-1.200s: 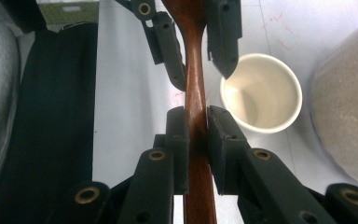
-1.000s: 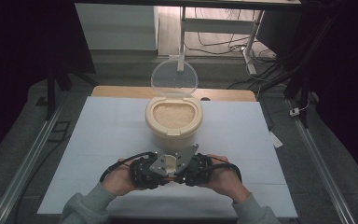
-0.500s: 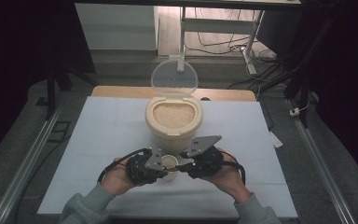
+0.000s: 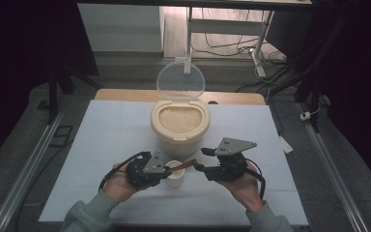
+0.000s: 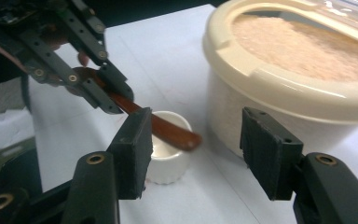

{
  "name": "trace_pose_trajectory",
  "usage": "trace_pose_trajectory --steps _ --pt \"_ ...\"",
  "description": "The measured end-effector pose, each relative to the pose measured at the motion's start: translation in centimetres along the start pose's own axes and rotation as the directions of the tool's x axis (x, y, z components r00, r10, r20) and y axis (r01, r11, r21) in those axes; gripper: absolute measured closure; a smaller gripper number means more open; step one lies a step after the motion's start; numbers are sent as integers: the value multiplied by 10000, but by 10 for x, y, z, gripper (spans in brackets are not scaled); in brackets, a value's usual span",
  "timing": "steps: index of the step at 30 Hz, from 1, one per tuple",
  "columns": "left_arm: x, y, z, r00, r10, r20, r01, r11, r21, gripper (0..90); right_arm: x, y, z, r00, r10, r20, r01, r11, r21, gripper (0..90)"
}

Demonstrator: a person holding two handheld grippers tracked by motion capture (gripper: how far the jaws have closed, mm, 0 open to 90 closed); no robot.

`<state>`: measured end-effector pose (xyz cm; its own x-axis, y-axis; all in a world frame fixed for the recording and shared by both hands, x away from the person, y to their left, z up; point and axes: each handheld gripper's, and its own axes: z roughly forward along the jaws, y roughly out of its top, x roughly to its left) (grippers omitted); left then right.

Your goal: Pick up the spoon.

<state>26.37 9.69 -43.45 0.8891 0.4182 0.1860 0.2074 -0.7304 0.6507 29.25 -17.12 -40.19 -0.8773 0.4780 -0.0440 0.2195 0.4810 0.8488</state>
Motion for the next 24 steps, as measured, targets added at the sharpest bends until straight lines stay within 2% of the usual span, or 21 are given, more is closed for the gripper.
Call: trace_pose_trajectory --steps 4,6,13,17,19,24 --pt "0 -1 -3 9997 -93 -208 88 9996 -257 786 -3 -7 -4 9975 640 315 -630 9975 -319 435" --pt "-1 -1 -3 9996 -138 -235 130 9993 -345 786 -3 -9 -5 9956 799 494 -783 9963 -341 435" --pt "-2 -1 -3 9991 -224 -358 203 9981 -582 786 -2 -15 2 9926 1198 201 -1194 9926 -209 424" --pt "-3 0 -3 9987 -244 -447 208 9968 -776 785 1 -16 6 9883 1525 90 -1522 9879 -312 423" --pt "-4 1 -2 9986 -227 -485 186 9965 -817 785 3 -17 9 9856 1689 42 -1684 9843 -530 425" --pt "-7 2 0 9979 -216 -616 158 9955 -932 785 6 -17 14 9828 1845 -50 -1844 9810 -594 425"
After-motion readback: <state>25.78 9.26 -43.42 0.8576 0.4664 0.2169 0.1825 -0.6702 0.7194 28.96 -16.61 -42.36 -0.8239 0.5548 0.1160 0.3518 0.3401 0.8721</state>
